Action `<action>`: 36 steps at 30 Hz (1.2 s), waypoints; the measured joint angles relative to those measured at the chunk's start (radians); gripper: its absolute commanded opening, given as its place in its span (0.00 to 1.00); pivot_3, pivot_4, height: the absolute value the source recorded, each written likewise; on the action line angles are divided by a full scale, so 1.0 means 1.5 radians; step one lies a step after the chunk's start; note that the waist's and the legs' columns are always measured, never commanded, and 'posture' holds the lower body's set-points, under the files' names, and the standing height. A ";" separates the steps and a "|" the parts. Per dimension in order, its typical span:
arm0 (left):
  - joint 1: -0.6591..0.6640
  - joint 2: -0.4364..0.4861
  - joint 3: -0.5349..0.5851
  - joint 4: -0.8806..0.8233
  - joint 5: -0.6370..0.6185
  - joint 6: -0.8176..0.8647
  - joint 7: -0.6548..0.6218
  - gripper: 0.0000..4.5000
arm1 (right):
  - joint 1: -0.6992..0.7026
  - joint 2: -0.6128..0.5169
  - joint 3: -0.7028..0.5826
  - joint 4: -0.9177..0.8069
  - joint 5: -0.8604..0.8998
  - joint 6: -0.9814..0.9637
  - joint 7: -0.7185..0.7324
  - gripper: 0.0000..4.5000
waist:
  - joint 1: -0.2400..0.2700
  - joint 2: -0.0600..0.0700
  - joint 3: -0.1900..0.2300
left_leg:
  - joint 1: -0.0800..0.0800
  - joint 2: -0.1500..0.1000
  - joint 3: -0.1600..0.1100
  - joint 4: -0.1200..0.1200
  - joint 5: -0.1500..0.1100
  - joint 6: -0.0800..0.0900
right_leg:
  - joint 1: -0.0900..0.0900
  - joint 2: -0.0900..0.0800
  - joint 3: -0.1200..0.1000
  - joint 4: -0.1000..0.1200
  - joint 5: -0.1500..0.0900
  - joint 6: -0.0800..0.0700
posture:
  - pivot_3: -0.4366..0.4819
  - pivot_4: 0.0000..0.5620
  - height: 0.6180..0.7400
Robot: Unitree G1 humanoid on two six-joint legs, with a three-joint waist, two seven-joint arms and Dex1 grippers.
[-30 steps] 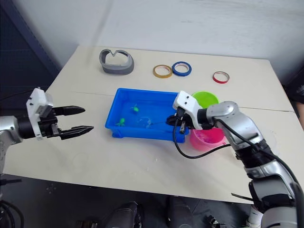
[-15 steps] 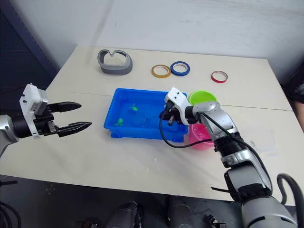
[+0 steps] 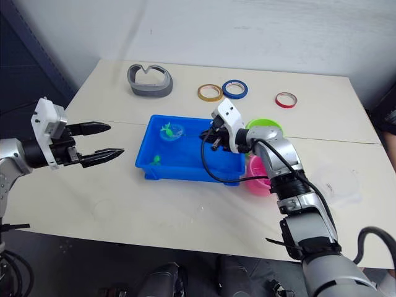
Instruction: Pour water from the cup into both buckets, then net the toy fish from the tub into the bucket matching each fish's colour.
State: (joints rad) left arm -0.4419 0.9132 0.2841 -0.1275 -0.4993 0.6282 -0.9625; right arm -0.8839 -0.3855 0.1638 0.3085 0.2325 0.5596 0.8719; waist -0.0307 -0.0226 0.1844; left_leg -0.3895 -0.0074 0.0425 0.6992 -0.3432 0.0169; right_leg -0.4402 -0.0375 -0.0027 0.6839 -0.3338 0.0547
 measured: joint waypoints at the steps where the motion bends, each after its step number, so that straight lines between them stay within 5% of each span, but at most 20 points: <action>1: -0.019 -0.005 -0.011 0.015 0.000 -0.003 -0.001 0.99 | 0.017 -0.012 -0.010 -0.027 0.003 0.008 0.001 0.00 | 0.001 0.000 0.000 | 0.000 0.000 0.000 0.000 0.000 0.000 | 0.000 0.000 0.000 0.000 0.000 0.000 | 0.48 0.27 1.00; 9: -0.163 -0.076 -0.105 0.135 0.001 -0.034 -0.063 0.99 | 0.162 -0.129 -0.110 -0.287 0.065 0.096 -0.007 0.00 | 0.010 0.000 0.000 | -0.001 0.000 -0.001 0.000 0.000 0.000 | 0.000 0.000 -0.001 -0.001 0.000 0.000 | 0.48 0.27 1.00; 15: -0.279 -0.165 -0.199 0.255 0.030 -0.096 -0.143 0.99 | 0.278 -0.221 -0.282 -0.491 0.155 0.233 -0.053 0.00 | 0.010 0.000 0.000 | -0.001 0.000 -0.001 0.000 0.000 0.000 | 0.000 0.000 0.000 0.000 0.000 0.000 | 0.48 0.27 1.00; 23: -0.383 -0.274 -0.251 0.413 0.078 -0.200 -0.206 0.99 | 0.379 -0.305 -0.412 -0.589 0.178 0.291 -0.112 0.00 | 0.015 0.000 0.000 | -0.001 0.000 0.000 0.000 0.000 0.000 | 0.000 0.001 0.000 0.000 0.000 0.000 | 0.48 0.27 1.00; 31: -0.405 -0.312 -0.254 0.463 0.102 -0.241 -0.230 0.99 | 0.464 -0.406 -0.324 -0.527 0.008 0.070 -0.127 0.00 | 0.018 0.000 0.000 | 0.000 0.000 0.002 0.000 0.000 0.000 | -0.001 0.001 0.002 0.000 0.000 0.000 | 0.48 0.27 1.00; 36: -0.405 -0.308 -0.252 0.462 0.105 -0.241 -0.232 0.99 | 0.506 -0.575 -0.206 -0.408 -0.269 -0.303 -0.173 0.00 | 0.018 0.000 0.000 | 0.000 0.000 0.004 0.000 0.000 0.000 | -0.002 0.002 0.004 -0.001 0.000 0.000 | 0.48 0.27 1.00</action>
State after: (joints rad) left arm -1.0490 0.4517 -0.0935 0.5662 -0.3422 0.2666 -1.3108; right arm -0.1250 -1.2474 -0.1451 -0.3037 -0.1707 0.1045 0.6126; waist -0.0039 -0.0226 0.1844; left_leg -0.3898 -0.0077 0.0486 0.6992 -0.3426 0.0165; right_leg -0.4432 -0.0348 0.0034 0.6826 -0.3337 0.0550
